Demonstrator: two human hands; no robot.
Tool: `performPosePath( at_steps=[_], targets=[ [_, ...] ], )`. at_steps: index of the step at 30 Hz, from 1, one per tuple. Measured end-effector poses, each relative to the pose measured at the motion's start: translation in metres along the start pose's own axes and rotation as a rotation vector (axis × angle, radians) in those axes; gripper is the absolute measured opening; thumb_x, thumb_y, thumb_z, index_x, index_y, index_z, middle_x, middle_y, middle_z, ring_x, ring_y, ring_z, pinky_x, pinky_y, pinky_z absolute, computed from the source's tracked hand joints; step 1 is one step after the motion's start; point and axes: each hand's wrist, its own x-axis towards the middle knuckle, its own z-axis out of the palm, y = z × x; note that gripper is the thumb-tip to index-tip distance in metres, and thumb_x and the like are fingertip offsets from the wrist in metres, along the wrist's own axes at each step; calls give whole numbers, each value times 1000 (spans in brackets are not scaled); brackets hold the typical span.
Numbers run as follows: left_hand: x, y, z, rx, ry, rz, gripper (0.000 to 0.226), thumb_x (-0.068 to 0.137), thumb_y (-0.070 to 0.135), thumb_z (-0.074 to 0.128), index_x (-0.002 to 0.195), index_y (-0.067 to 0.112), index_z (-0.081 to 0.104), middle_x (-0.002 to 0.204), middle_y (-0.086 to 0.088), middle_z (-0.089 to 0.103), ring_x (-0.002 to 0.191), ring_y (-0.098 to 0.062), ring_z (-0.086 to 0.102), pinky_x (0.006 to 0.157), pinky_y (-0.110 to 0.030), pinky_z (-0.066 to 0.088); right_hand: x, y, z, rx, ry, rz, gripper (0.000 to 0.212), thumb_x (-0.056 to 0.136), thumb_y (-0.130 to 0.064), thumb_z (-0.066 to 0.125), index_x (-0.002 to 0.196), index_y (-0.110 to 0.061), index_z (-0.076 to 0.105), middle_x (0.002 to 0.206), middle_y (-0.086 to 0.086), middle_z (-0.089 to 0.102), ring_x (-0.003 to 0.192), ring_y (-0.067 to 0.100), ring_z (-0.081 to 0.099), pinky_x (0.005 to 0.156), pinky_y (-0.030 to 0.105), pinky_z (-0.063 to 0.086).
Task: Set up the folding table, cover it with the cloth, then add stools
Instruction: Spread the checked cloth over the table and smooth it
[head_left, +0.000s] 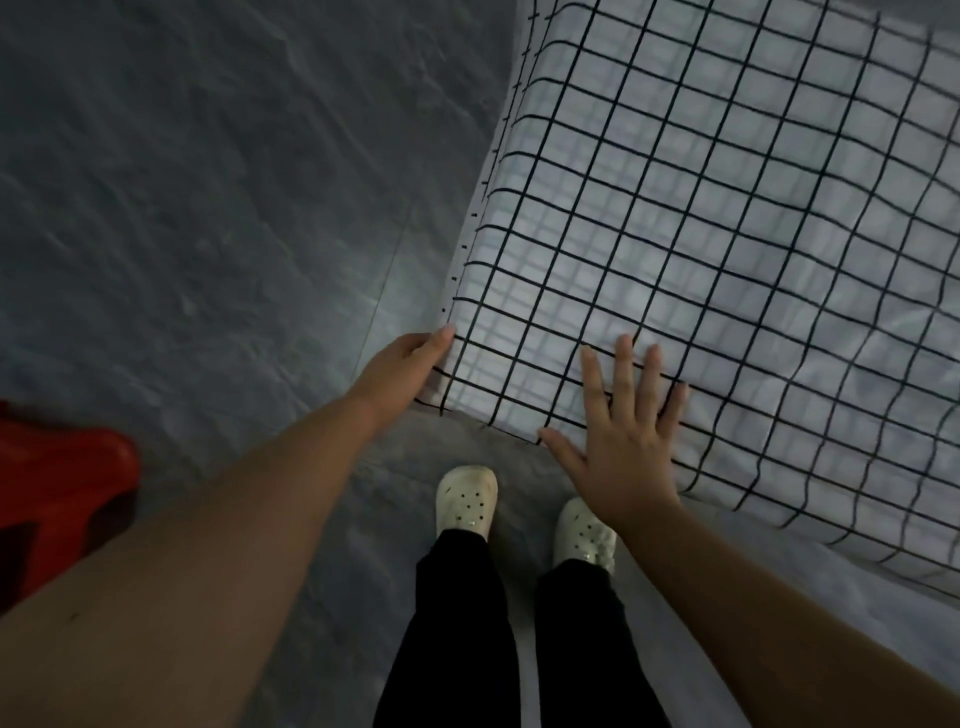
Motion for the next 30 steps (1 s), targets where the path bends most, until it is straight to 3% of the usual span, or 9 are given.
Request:
performPosePath(
  at_steps=[4, 7, 14, 16, 18, 20, 22, 26, 30],
  targets=[
    [-8, -3, -12, -113, 50, 57, 14, 85, 40, 64, 86, 26, 67, 85, 6, 68, 82, -11, 64, 67, -25, 49, -2, 1, -6, 32, -28, 3, 86, 85, -73, 19, 151, -23, -3, 158, 11, -13, 142, 34, -20, 112, 62, -1],
    [-12, -8, -23, -138, 59, 106, 13, 82, 34, 69, 92, 25, 70, 92, 2, 72, 86, -12, 67, 78, -31, 53, -2, 0, -10, 40, -53, -4, 88, 83, -76, 16, 151, -25, -5, 158, 9, -14, 142, 32, -22, 112, 59, -4],
    [-16, -22, -36, -122, 190, 116, 17, 83, 27, 69, 97, 17, 67, 85, 5, 69, 62, 3, 62, 58, -12, 50, -5, -21, -6, 39, -62, -25, 85, 84, -72, 19, 151, -25, -1, 159, 10, -9, 143, 32, -16, 112, 58, 0],
    [-16, -26, -35, -84, 227, 88, 28, 81, 33, 71, 103, 18, 66, 94, 3, 69, 78, -6, 65, 75, -26, 56, -7, -25, -4, 32, -69, -36, 83, 85, -72, 19, 151, -25, -1, 159, 10, -9, 143, 33, -15, 113, 58, 1],
    [-15, -24, -29, 15, 292, 105, 65, 75, 42, 73, 131, 19, 49, 122, -4, 61, 109, -17, 59, 96, -41, 49, -8, -25, -9, 83, -38, -37, 80, 87, -69, 22, 151, -26, -1, 158, 9, -10, 144, 30, -15, 114, 56, 2],
    [-22, -9, -16, 202, 425, 219, 96, 79, 40, 70, 150, 23, 8, 151, -11, 28, 136, -25, 32, 110, -45, 32, -6, -18, -17, 171, 13, 4, 78, 91, -64, 28, 151, -25, -3, 158, 8, -12, 144, 26, -16, 116, 52, 1],
    [-30, 15, 2, 437, 471, 513, 92, 87, 46, 56, 148, 25, -10, 158, -11, 4, 144, -26, 7, 116, -48, 17, -2, -4, -26, 216, 84, 92, 78, 92, -63, 29, 151, -23, -2, 158, 9, -12, 144, 26, -17, 116, 51, -2],
    [-31, 39, 56, 1057, 87, 769, 86, 85, 62, 43, 150, 25, 1, 159, -4, -10, 144, -24, -15, 116, -50, -3, 5, 33, -25, 150, -2, 195, 82, 87, -71, 23, 151, -26, -4, 158, 9, -15, 143, 31, -20, 114, 58, 0],
    [-29, 48, 71, 1146, 55, 716, 90, 74, 64, 58, 145, 29, 16, 157, 0, 6, 143, -24, -2, 114, -49, 5, 9, 43, -34, 108, -48, 180, 86, 83, -72, 37, 150, -29, 4, 159, 8, -5, 144, 33, -9, 111, 56, 10]
  ],
)
